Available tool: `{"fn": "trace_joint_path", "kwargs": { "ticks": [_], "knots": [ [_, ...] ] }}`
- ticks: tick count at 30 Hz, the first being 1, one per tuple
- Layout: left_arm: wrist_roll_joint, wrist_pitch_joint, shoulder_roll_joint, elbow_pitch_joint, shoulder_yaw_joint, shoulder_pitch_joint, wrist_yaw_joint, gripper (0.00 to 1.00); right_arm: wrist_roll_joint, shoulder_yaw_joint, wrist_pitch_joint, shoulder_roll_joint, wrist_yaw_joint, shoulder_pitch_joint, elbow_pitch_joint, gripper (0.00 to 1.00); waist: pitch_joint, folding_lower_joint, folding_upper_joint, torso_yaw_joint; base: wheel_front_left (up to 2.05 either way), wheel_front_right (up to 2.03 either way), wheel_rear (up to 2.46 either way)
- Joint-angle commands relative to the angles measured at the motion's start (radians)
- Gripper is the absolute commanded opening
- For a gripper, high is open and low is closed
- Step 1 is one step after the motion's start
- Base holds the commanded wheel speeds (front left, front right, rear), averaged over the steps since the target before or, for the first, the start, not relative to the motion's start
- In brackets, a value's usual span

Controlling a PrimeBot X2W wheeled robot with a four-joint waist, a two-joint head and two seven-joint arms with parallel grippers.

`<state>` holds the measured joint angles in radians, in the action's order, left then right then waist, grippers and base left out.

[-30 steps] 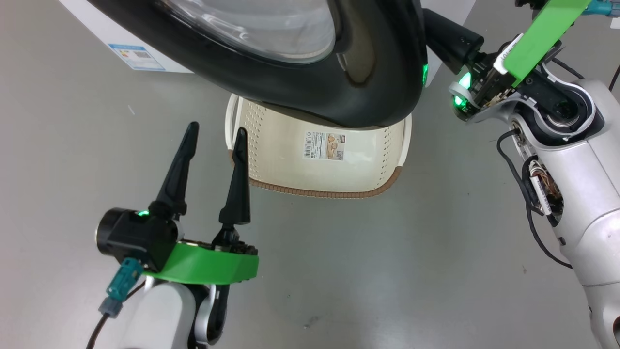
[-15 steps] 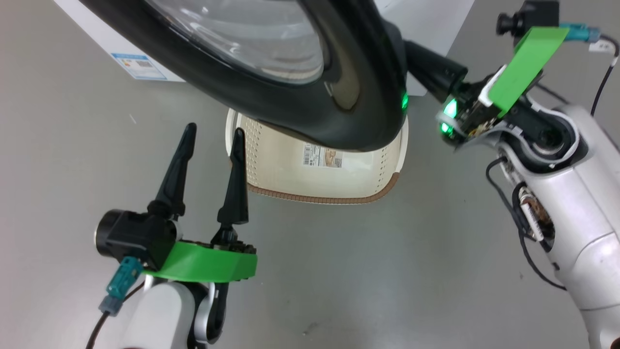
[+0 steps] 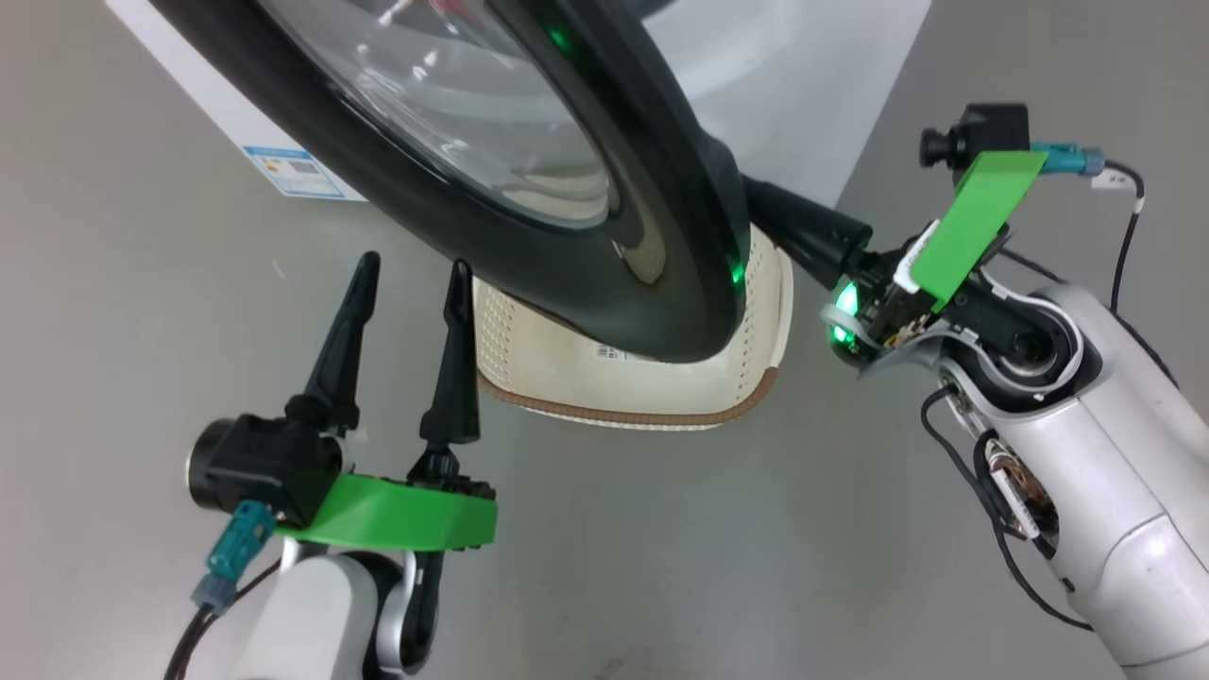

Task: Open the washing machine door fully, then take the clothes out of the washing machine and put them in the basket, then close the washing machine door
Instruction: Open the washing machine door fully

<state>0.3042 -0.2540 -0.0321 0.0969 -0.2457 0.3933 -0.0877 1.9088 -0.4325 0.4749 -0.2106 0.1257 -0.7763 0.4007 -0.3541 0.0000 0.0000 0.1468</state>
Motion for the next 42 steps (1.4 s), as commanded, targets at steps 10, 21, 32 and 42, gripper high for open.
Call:
{"fn": "trace_joint_path", "kwargs": {
  "ticks": [10, 21, 32, 42],
  "knots": [
    [0.017, -0.008, -0.018, -0.027, 0.037, -0.035, -0.009, 1.00, 0.037, -0.069, -0.021, -0.003, 0.005, 0.057, -0.047, 0.00, 0.040, 0.0000, 0.0000, 0.068, 0.00, 0.00, 0.00],
    [0.035, -0.008, -0.018, -0.025, 0.035, -0.058, -0.012, 1.00, 0.073, -0.140, -0.052, -0.029, 0.005, 0.081, -0.082, 0.00, 0.079, 0.0000, 0.0000, 0.123, 0.00, 0.00, 0.00],
    [0.045, -0.008, -0.018, -0.028, 0.032, -0.081, -0.015, 1.00, 0.119, -0.208, -0.089, -0.056, 0.005, 0.093, -0.110, 0.00, 0.111, 0.0000, 0.0000, 0.170, 0.00, 0.00, 0.00],
    [0.052, -0.008, -0.018, -0.022, 0.030, -0.096, -0.015, 1.00, 0.170, -0.282, -0.129, -0.074, 0.005, 0.108, -0.138, 0.00, 0.140, 0.0000, 0.0000, 0.214, 0.00, 0.00, 0.00]
  ]
}}
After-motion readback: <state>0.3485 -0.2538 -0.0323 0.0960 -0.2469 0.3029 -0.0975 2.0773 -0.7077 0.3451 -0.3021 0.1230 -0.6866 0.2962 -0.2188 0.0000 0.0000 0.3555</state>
